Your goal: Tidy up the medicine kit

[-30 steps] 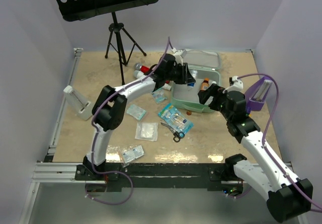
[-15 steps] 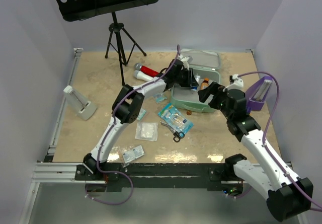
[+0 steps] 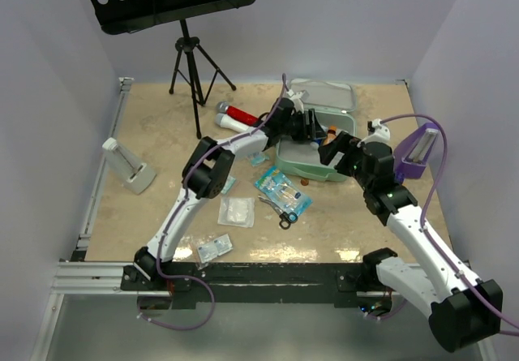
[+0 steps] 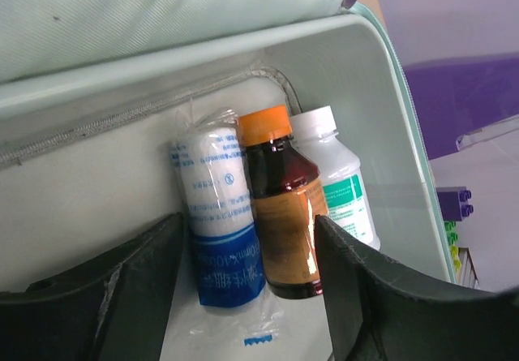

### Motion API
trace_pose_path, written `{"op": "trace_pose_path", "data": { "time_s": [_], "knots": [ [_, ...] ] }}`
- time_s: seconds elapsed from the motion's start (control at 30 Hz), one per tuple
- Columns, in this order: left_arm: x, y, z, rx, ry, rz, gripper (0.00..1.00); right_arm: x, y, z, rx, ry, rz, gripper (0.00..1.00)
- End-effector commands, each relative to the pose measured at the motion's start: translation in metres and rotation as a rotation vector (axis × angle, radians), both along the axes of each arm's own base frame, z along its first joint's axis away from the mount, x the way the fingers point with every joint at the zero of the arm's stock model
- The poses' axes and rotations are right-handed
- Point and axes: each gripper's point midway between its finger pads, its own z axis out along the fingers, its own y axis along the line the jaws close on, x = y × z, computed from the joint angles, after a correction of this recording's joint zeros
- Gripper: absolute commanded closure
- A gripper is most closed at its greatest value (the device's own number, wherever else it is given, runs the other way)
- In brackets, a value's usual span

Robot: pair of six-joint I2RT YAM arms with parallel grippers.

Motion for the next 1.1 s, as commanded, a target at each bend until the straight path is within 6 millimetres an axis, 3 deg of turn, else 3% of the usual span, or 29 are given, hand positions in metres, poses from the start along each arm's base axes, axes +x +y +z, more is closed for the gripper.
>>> {"op": "trace_pose_path", "data": {
  "time_s": [0.0, 0.13, 0.33, 0.47, 0.63, 0.73, 0.83, 0.93, 1.07],
  "knots": [
    [-0.007, 0.001, 0.059, -0.047, -0.071, -0.021, 0.29, 0.008, -0.003, 0.024, 0.007, -0.067, -0.029, 0.07],
    [-0.012, 0.023, 0.086, -0.037, -0.088, 0.004, 0.28, 0.009, -0.008, 0.025, -0.007, -0.069, -0.052, 0.07],
    [-0.028, 0.082, 0.139, -0.017, -0.139, 0.094, 0.27, 0.009, -0.009, 0.024, -0.006, -0.072, -0.056, 0.07],
    [-0.061, 0.133, 0.161, 0.06, -0.138, 0.214, 0.28, 0.008, -0.01, 0.019, -0.014, -0.077, -0.054, 0.08],
    [-0.117, 0.232, 0.13, 0.293, -0.065, 0.469, 0.3, 0.001, -0.011, 0.012, -0.023, -0.08, -0.043, 0.08],
    [-0.154, 0.276, 0.111, 0.383, -0.048, 0.53, 0.3, -0.004, -0.004, 0.006, -0.017, -0.078, 0.0, 0.09],
    [-0.19, 0.299, 0.086, 0.408, 0.012, 0.54, 0.3, -0.008, 0.007, -0.005, -0.013, -0.066, 0.061, 0.1],
    [-0.22, 0.309, 0.052, 0.424, 0.105, 0.533, 0.34, -0.011, 0.025, -0.017, -0.021, -0.036, 0.111, 0.12],
    [-0.244, 0.31, 0.027, 0.442, 0.167, 0.498, 0.4, -0.02, 0.057, -0.02, -0.053, -0.019, 0.161, 0.12]
  ]
}}
